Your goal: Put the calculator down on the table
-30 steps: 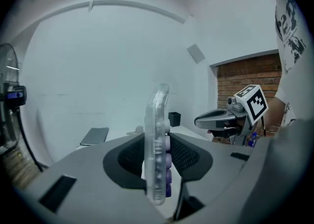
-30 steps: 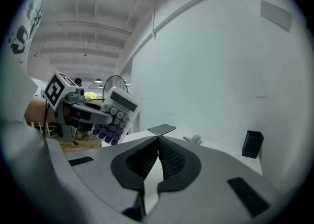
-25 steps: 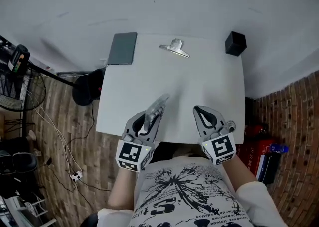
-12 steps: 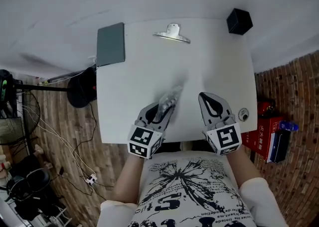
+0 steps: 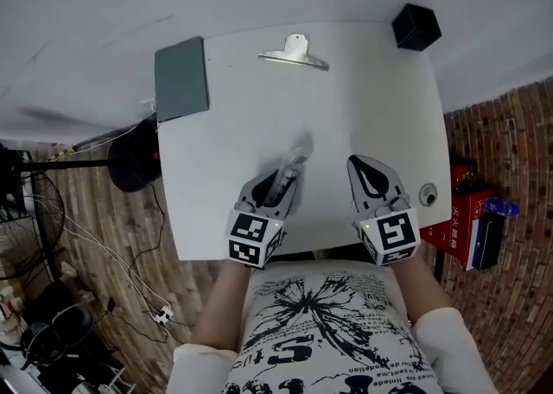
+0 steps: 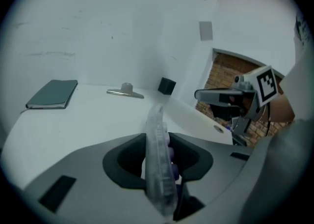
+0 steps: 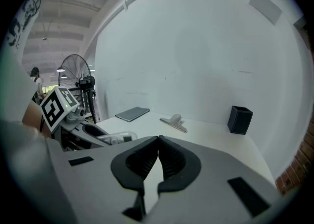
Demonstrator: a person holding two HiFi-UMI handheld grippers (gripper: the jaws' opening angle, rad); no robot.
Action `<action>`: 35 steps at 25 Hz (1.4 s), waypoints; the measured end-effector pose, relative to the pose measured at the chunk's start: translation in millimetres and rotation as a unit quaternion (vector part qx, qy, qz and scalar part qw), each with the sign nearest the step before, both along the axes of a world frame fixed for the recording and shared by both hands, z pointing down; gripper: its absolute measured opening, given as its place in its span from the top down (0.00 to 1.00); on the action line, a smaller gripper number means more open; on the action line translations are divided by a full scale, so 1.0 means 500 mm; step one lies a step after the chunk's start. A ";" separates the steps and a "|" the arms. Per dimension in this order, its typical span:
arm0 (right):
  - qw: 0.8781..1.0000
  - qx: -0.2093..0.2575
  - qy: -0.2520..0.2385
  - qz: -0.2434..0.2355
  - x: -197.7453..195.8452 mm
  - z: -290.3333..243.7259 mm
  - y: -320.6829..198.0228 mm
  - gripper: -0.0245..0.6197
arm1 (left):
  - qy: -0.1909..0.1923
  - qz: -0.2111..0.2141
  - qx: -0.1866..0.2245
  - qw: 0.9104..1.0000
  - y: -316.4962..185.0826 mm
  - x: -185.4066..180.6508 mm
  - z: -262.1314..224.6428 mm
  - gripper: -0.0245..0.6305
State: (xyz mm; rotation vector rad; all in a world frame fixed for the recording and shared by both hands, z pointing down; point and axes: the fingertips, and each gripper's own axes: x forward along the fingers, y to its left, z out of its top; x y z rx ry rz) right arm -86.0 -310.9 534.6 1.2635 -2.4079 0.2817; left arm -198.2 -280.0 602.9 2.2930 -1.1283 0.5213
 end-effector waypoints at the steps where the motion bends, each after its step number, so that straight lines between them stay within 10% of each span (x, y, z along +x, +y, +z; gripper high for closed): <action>1: 1.000 -0.001 0.001 0.000 -0.004 0.002 -0.001 0.94 | -0.011 0.003 0.005 1.000 -0.002 -0.004 0.005 0.74; 9: 1.000 -0.005 0.008 -0.006 -0.029 0.010 -0.005 0.94 | 0.038 -0.026 -0.018 0.999 -0.017 -0.039 0.017 0.73; 28: 1.000 -0.014 0.014 -0.014 -0.066 0.030 -0.024 0.94 | -0.012 -0.071 -0.035 0.997 -0.047 -0.132 0.067 0.60; 35: 1.000 -0.006 0.017 -0.010 -0.064 0.007 -0.009 0.94 | -0.019 -0.073 0.017 0.997 -0.056 -0.140 -0.014 0.60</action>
